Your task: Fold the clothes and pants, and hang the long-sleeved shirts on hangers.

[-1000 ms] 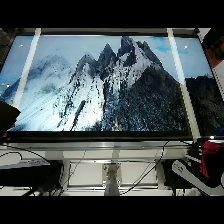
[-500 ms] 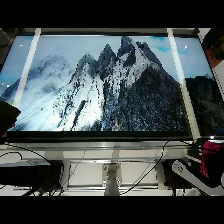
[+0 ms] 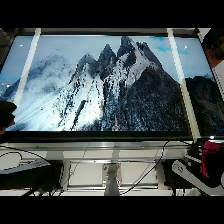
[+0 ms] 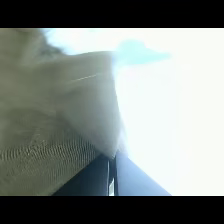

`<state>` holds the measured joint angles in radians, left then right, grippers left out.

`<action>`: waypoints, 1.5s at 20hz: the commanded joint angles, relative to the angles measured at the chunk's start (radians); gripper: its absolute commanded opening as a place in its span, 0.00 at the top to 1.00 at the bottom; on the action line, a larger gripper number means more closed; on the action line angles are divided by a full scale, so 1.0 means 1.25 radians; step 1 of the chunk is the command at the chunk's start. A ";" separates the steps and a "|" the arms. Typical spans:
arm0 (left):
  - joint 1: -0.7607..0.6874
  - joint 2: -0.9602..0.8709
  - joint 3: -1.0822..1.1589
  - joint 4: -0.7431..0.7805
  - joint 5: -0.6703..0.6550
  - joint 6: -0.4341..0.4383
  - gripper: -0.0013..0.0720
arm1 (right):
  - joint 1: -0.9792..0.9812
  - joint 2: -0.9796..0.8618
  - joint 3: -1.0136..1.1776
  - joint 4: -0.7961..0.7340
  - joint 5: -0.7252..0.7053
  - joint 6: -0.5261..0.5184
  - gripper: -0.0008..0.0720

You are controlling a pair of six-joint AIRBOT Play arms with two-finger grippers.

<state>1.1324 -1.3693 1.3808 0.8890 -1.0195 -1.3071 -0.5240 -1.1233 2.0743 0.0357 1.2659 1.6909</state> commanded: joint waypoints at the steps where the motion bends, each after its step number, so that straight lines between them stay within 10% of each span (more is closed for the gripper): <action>1: -0.007 0.103 0.001 -0.369 0.013 0.129 0.96 | 0.001 0.000 0.000 0.000 0.000 0.000 0.19; 4: -0.065 0.175 0.002 -0.573 0.014 0.136 0.96 | 0.001 0.000 0.000 -0.001 0.000 0.000 0.19; 10: -0.390 0.302 0.041 -0.595 0.045 0.136 0.97 | 0.001 0.000 0.000 -0.022 -0.004 0.000 0.19; 12: -0.556 0.315 0.074 -0.592 0.088 0.136 0.97 | 0.001 0.000 0.000 -0.047 -0.005 -0.001 0.40; 17: -0.964 0.282 0.088 -0.206 0.160 0.012 0.97 | 0.001 0.000 0.000 -0.180 0.009 -0.004 0.96; 24: -1.259 0.037 0.088 0.064 0.169 -0.085 0.96 | 0.001 -0.010 0.000 -0.356 0.065 -0.008 0.95; 25: -1.277 -0.012 0.088 0.063 0.179 -0.085 0.90 | 0.001 -0.013 -0.003 -0.370 0.067 -0.008 0.95; 27: -1.291 -0.087 0.088 0.064 0.185 -0.086 0.22 | 0.001 -0.017 -0.018 -0.392 0.070 -0.008 0.83; 30: -1.279 -0.146 0.088 0.064 0.181 -0.086 0.15 | 0.001 -0.035 -0.023 -0.439 0.092 -0.008 0.43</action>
<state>-0.4511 -1.4647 1.4899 0.9440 -0.7944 -1.4067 -0.5236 -1.1519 2.0525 -0.4461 1.3571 1.6806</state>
